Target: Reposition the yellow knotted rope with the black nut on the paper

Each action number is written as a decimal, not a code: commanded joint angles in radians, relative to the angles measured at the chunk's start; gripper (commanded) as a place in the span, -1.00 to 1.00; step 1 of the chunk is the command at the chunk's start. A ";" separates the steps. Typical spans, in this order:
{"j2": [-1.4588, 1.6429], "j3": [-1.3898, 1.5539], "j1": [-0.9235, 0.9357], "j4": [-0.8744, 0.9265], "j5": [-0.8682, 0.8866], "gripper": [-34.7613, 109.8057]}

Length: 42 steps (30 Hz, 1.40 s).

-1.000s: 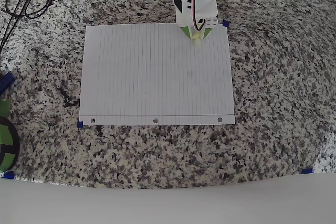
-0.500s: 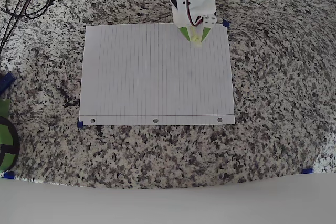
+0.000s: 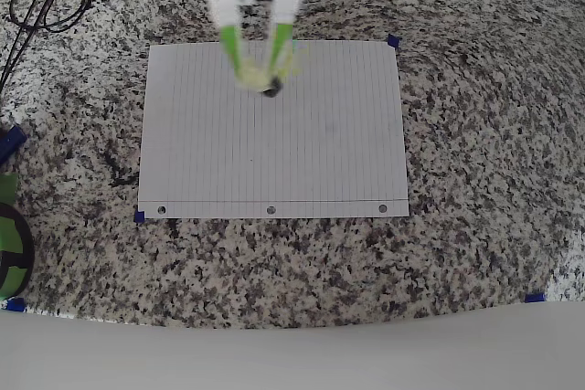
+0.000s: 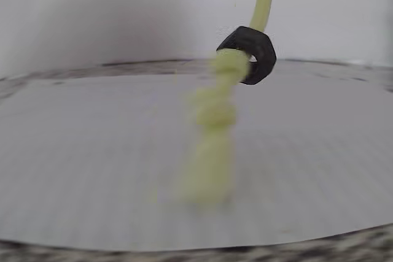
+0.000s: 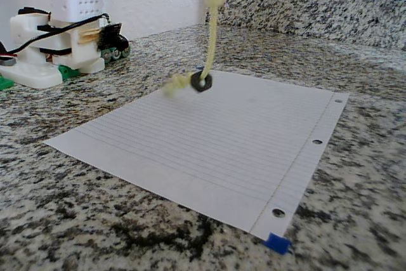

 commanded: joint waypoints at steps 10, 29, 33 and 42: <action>0.058 0.011 0.430 -0.235 0.727 -0.52; 0.439 0.465 0.029 -0.080 0.762 -0.52; 0.479 0.508 -0.081 -0.060 0.727 -0.52; 0.557 0.611 -0.253 -0.038 0.535 -0.52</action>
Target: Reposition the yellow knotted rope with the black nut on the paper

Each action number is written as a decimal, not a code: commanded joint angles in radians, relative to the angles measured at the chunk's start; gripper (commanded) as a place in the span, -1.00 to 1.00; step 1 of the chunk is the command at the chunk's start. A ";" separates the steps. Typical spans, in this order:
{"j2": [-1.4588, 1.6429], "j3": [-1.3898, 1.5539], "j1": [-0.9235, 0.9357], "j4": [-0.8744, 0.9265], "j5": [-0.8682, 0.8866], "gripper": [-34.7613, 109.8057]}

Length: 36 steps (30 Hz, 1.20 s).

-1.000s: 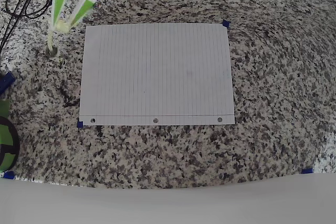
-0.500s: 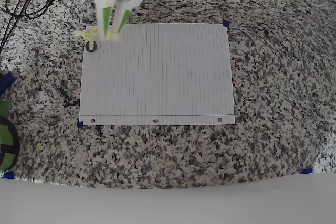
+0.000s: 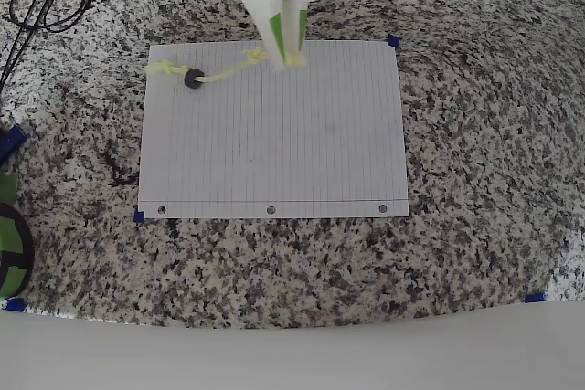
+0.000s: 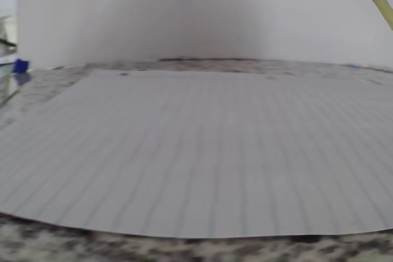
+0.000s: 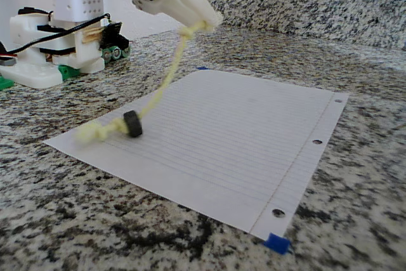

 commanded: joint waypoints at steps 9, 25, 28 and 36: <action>0.101 0.110 -0.127 -0.002 -0.204 -0.52; 0.155 0.133 -0.199 0.089 -0.436 -0.52; 0.153 0.140 -0.206 0.092 -0.425 -0.52; 0.152 0.140 -0.218 0.034 -0.301 -0.52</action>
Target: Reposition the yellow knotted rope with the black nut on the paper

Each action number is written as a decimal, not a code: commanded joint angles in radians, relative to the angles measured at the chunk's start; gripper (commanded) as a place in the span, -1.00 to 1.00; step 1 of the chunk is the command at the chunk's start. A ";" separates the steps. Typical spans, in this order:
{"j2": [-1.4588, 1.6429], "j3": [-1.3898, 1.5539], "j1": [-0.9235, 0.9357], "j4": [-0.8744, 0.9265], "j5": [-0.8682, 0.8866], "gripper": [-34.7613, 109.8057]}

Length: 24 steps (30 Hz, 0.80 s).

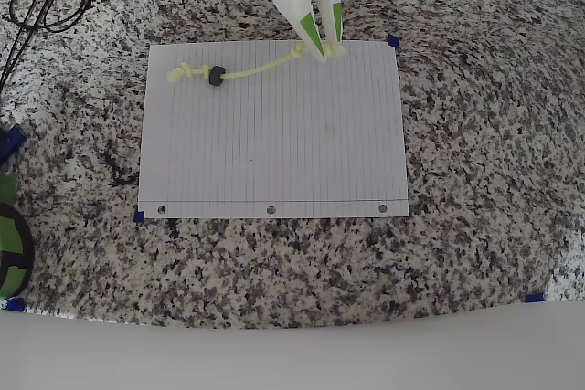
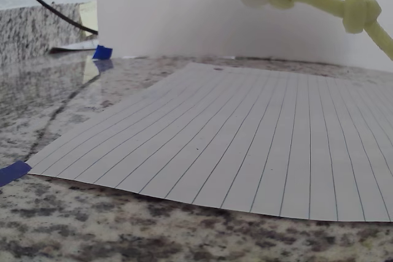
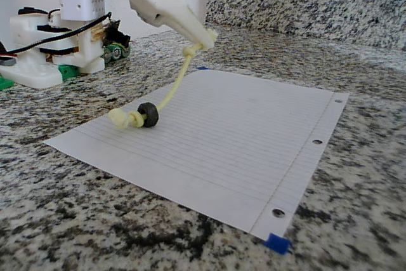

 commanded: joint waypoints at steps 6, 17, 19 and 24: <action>0.002 0.003 -0.003 -0.072 0.023 -0.08; 0.018 0.006 0.002 -0.094 -0.040 0.23; 0.021 0.005 0.005 -0.094 -0.137 0.22; -0.034 -0.028 0.089 -0.109 -0.552 0.16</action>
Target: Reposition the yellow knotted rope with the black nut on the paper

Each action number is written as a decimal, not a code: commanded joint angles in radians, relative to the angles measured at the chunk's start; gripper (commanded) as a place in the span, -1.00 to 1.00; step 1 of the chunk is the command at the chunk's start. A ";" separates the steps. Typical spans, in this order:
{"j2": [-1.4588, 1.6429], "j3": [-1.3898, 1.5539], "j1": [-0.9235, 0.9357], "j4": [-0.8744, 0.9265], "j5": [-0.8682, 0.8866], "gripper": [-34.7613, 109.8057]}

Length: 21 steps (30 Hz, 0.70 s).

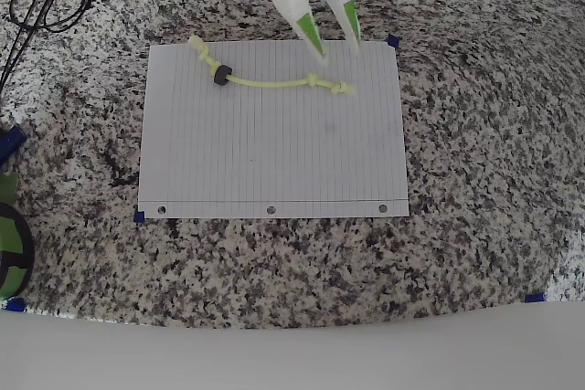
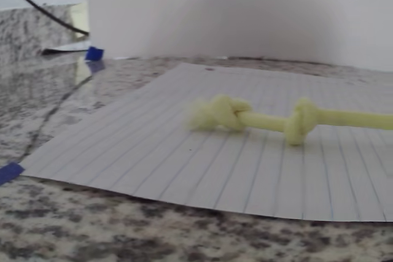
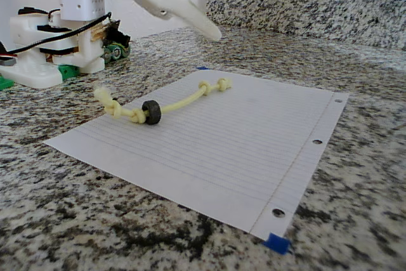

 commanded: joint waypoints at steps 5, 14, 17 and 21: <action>-0.233 -0.244 0.173 0.153 -0.621 0.15; -0.586 -0.607 0.388 0.403 -1.401 0.12; -0.660 -0.655 0.411 0.518 -1.456 0.14; -0.759 -0.712 0.457 0.597 -1.525 0.13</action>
